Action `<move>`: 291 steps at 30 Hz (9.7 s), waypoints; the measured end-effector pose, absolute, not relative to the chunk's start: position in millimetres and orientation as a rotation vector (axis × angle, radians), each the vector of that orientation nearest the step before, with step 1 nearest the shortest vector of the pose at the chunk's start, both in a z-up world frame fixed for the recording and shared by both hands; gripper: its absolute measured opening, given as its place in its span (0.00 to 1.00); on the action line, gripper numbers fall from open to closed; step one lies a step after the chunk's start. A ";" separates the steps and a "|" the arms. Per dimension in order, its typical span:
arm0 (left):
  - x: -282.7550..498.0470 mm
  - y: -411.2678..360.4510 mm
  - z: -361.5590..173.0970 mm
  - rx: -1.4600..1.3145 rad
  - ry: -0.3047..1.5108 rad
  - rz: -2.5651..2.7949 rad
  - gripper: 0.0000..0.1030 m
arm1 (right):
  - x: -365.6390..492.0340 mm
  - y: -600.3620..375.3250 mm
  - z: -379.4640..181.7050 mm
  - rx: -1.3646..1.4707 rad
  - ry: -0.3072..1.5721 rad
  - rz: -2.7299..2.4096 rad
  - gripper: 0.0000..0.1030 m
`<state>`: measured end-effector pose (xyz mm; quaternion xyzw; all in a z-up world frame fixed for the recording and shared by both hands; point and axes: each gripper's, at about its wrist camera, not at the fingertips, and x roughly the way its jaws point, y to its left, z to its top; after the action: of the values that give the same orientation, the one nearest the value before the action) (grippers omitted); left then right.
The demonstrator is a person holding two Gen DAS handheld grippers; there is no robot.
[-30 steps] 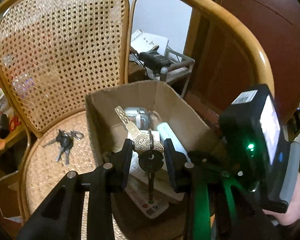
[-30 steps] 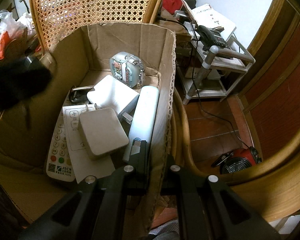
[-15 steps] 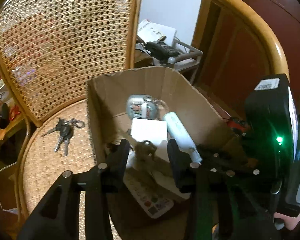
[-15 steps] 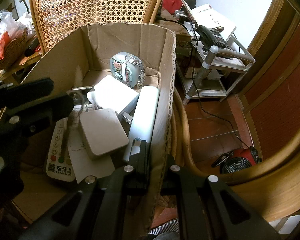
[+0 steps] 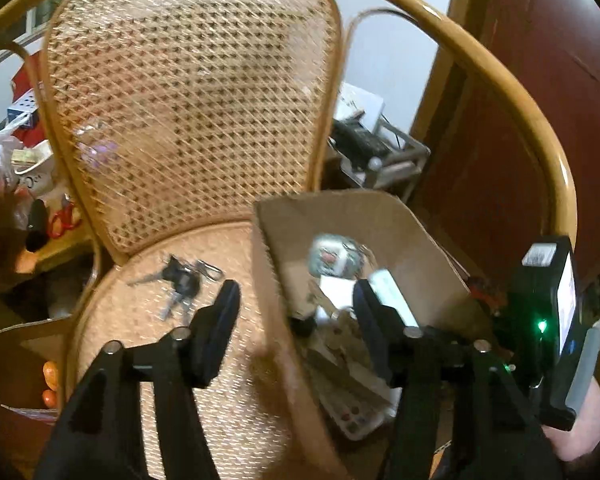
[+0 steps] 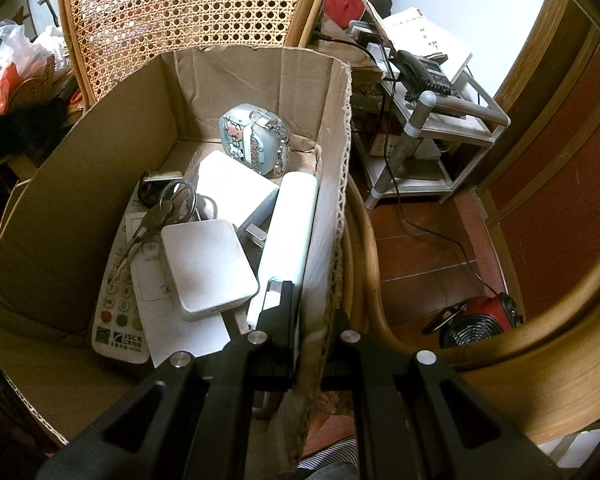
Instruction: Organize rigid objects
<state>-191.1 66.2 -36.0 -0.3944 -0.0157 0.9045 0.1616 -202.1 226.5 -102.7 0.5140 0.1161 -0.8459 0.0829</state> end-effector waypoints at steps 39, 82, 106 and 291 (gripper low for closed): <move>-319.7 25.2 -188.6 -1.442 0.055 2.681 0.28 | -196.2 227.0 -104.7 1.518 0.331 -2.513 0.11; -200.6 17.6 -33.0 -1.164 0.128 2.716 0.28 | -195.9 227.1 -104.2 1.516 0.332 -2.513 0.11; -208.5 23.9 -120.9 -1.404 0.189 2.609 0.67 | -195.5 227.5 -104.1 1.516 0.331 -2.512 0.11; 70.9 12.7 2.6 -0.698 0.043 3.162 1.00 | 80.7 236.7 27.1 0.443 0.088 -3.045 0.85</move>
<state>70.9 12.7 2.6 -0.2152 0.0132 0.9753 -0.0481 80.7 236.7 27.1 0.1437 0.0286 -0.9887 0.0317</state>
